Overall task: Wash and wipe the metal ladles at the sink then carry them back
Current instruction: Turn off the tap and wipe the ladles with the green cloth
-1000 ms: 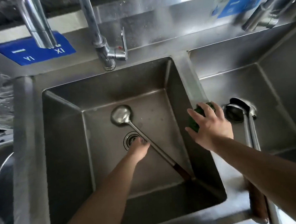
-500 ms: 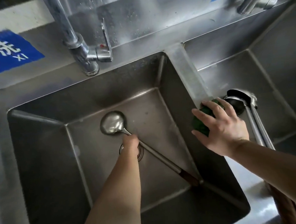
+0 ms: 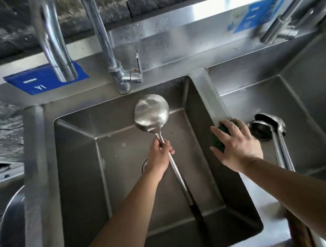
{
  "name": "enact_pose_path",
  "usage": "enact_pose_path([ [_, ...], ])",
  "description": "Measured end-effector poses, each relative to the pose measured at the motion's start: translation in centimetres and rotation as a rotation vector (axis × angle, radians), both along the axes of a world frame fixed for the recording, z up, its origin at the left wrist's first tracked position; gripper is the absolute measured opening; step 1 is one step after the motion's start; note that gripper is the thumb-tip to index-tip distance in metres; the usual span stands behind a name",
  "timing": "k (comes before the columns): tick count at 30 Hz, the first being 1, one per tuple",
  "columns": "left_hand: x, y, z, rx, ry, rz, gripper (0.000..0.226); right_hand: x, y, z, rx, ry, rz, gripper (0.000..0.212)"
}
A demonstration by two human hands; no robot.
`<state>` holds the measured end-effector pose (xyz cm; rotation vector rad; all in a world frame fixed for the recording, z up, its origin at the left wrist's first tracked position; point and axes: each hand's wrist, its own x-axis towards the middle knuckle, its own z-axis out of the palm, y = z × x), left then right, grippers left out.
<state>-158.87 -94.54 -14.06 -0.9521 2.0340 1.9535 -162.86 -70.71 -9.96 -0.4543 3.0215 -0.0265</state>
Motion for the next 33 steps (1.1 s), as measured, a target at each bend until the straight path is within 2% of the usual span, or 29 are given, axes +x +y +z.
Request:
enact_pose_path([
  [6,2.8,0.8,8.2,-0.349,0.106,-0.214,0.020,0.3,-0.2,1.3,-0.017,-0.124,-0.016,0.059],
  [10,5.4,0.4,14.1,-0.452,0.218,-0.366,0.039,0.4,0.8,3.6,-0.204,-0.157,-0.032,0.052],
  [13,7.1,0.4,17.6,-0.514,0.262,-0.436,0.040,1.3,2.0,6.2,-0.334,-0.186,-0.073,0.046],
  [16,8.6,0.8,20.4,-0.514,0.264,-0.470,0.036,2.7,3.0,9.7,-0.653,-0.144,-0.192,0.046],
  [19,9.6,1.8,23.3,-0.440,0.266,-0.521,0.020,3.9,3.6,16.6,-1.045,-0.034,-0.314,0.047],
  [21,10.3,2.7,25.7,-0.387,0.294,-0.544,0.011,5.3,3.9,22.0,-1.235,0.129,-0.352,0.041],
  [23,10.4,3.8,27.9,-0.326,0.340,-0.565,0.006,6.4,3.6,26.5,-1.371,0.301,-0.261,0.036],
  [25,10.2,5.2,29.8,-0.253,0.400,-0.594,0.005,7.4,2.5,30.0,-1.332,0.451,0.009,0.041],
  [28,9.6,7.6,32.0,-0.187,0.468,-0.511,0.004,7.1,-0.1,32.0,-0.848,0.700,0.371,0.048],
  [30,8.9,8.1,33.2,-0.221,0.458,-0.412,0.004,6.8,-1.7,32.6,-0.635,0.774,0.411,0.051],
  [33,8.7,7.8,34.4,-0.316,0.424,-0.410,0.008,7.4,-3.0,33.4,-0.473,0.753,0.395,0.060],
])
